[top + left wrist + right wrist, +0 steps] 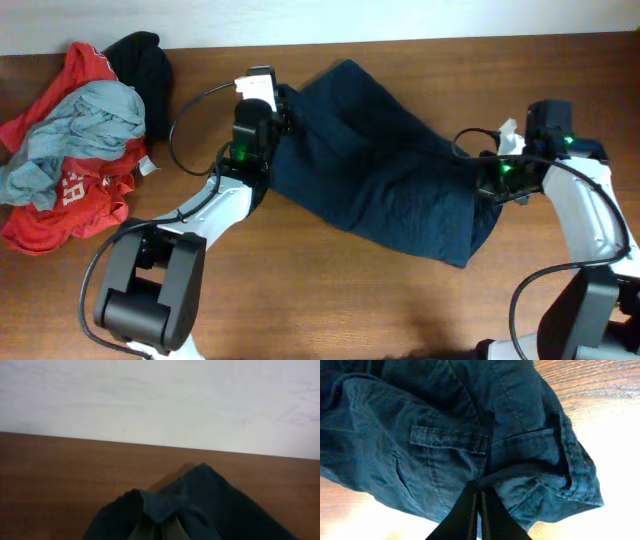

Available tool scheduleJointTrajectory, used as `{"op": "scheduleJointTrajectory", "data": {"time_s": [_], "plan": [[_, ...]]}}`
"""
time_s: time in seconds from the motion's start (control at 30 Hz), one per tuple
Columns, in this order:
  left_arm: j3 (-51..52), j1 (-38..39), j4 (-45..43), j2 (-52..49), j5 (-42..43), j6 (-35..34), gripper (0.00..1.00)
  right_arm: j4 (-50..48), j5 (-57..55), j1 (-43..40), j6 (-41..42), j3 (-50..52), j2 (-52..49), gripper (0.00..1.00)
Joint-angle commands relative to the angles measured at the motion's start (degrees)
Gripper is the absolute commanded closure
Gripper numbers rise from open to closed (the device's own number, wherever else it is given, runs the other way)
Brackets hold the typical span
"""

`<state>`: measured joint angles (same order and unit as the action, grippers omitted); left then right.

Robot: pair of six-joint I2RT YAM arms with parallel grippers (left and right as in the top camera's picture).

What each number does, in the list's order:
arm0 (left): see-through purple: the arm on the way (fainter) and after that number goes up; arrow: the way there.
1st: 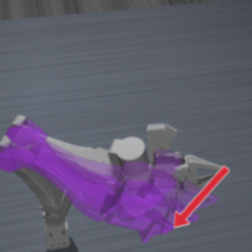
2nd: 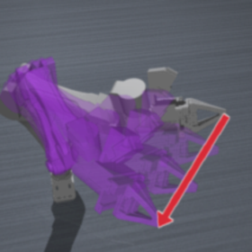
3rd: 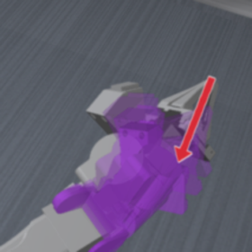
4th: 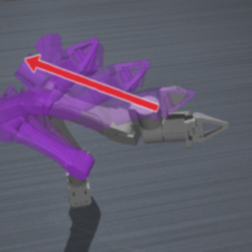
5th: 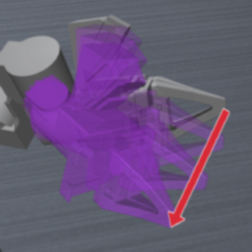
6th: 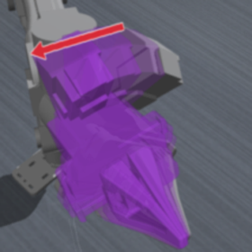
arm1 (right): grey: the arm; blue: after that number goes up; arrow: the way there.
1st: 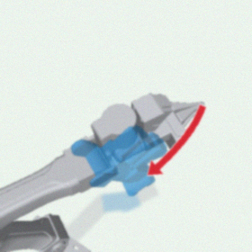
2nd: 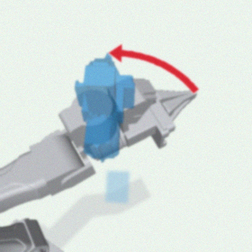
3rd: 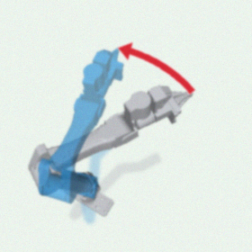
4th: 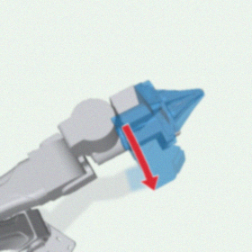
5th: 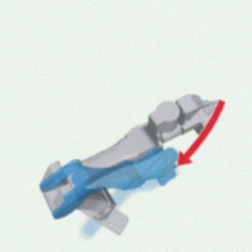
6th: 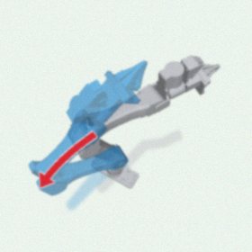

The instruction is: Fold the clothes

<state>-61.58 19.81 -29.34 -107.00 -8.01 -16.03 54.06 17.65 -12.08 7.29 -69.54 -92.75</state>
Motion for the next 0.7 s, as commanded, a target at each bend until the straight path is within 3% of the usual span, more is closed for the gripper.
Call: {"op": "scheduleJointTrajectory", "data": {"time_s": [0.0, 0.07, 0.17, 0.4, 0.67], "plan": [[-0.7, 0.1, 0.7, 2.3, -0.6, 0.3, 0.99, 0.2, -2.1, 1.2, -1.1, -0.1, -0.3, 0.95], [-0.7, 0.1, 1.4, 2.3, -0.6, 0.3, 0.99, -0.1, -1.8, 1.2, -1.1, -0.1, -0.3, 0.83], [-0.7, 0.1, 2.1, 2.3, -0.6, 0.3, 0.99, 0.0, -1.8, 1.2, -1.1, -0.1, -0.3, 0.74], [-0.7, 0.1, 2.0, 2.3, -0.6, 0.3, 0.99, -1.3, -1.9, 1.2, -1.2, -0.1, -1.2, 0.70], [-0.7, 0.1, 2.3, 2.3, -0.6, 0.3, 0.99, -12.1, -3.7, 1.2, -4.8, 1.5, -7.7, 0.63]]}}
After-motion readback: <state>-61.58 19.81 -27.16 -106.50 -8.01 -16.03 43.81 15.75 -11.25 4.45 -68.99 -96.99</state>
